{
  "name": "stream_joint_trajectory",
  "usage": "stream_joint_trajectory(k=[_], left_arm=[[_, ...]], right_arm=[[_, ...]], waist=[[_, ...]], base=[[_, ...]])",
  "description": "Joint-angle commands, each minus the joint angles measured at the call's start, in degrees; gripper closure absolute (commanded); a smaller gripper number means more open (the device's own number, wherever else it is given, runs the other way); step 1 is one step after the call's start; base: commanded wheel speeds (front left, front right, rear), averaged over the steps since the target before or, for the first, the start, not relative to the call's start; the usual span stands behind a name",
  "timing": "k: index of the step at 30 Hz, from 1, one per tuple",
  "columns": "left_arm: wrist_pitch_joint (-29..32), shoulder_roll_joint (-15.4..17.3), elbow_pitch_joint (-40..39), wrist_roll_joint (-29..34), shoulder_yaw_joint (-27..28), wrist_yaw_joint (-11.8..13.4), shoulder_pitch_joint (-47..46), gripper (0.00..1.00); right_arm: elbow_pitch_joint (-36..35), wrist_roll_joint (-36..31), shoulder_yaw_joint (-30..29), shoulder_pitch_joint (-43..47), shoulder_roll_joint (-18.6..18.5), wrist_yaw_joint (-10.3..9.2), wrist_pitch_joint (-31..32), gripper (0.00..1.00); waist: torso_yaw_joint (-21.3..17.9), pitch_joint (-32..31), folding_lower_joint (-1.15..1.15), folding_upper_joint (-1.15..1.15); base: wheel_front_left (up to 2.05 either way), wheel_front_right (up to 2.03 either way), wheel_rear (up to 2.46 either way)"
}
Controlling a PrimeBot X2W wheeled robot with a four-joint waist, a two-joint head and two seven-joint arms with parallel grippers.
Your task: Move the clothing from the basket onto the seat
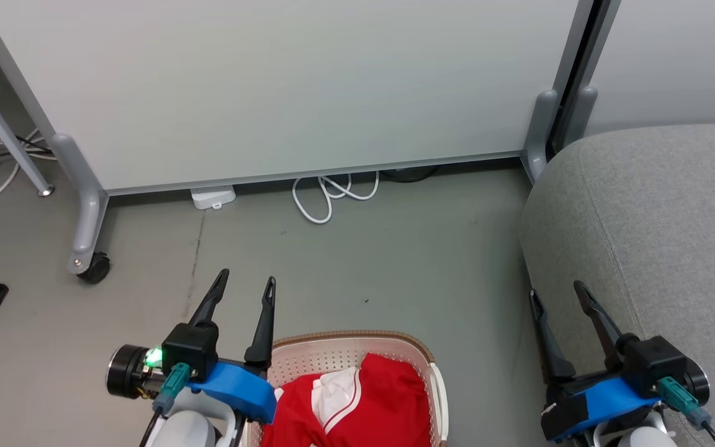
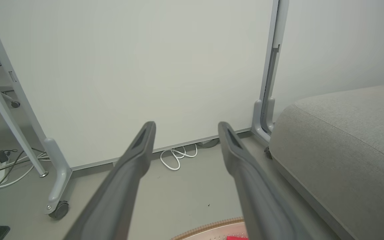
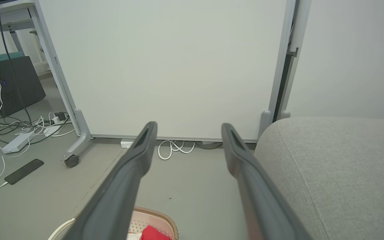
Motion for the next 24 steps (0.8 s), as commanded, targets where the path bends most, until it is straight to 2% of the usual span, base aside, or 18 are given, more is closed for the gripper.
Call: stream_joint_trajectory(k=[1, 7, 15, 19, 24], left_arm=[[-0.3, 0.7, 1.2, 0.5, -0.5, -0.5, -2.1, 0.0], [-0.2, 2.9, 7.0, 2.2, -4.2, -2.0, -8.7, 0.0], [-0.2, 5.8, 15.5, 2.2, -11.2, -2.4, -18.0, 0.0], [-0.2, 7.1, 20.2, 1.5, -16.9, -2.5, -23.2, 0.0], [-0.2, 8.4, 26.9, 0.7, -26.6, -2.3, -29.1, 0.0]], right_arm=[[-0.3, -0.3, 0.1, -1.0, -0.3, 0.13, -0.3, 0.0], [-1.4, -0.6, 0.4, -3.3, -0.3, 0.13, -0.3, 0.0], [-3.5, -0.9, 0.2, -7.5, -0.3, 0.13, -0.3, 0.0], [-4.6, -0.7, 0.4, -10.3, -0.3, 0.13, -0.3, 0.0], [-5.8, -0.5, 1.2, -13.8, -0.3, 0.13, -0.3, 0.0]], waist=[[-0.2, 1.0, 0.0, 0.0], [-1.5, 5.4, 0.0, 0.0], [-4.0, 14.5, 0.0, 0.0], [-5.2, 20.0, 0.0, 0.0], [-6.6, 25.7, 0.0, 0.0]], base=[[0.0, 0.0, 0.0], [0.0, 0.0, 0.0], [0.0, 0.0, 0.0], [0.0, 0.0, 0.0], [0.0, 0.0, 0.0]])
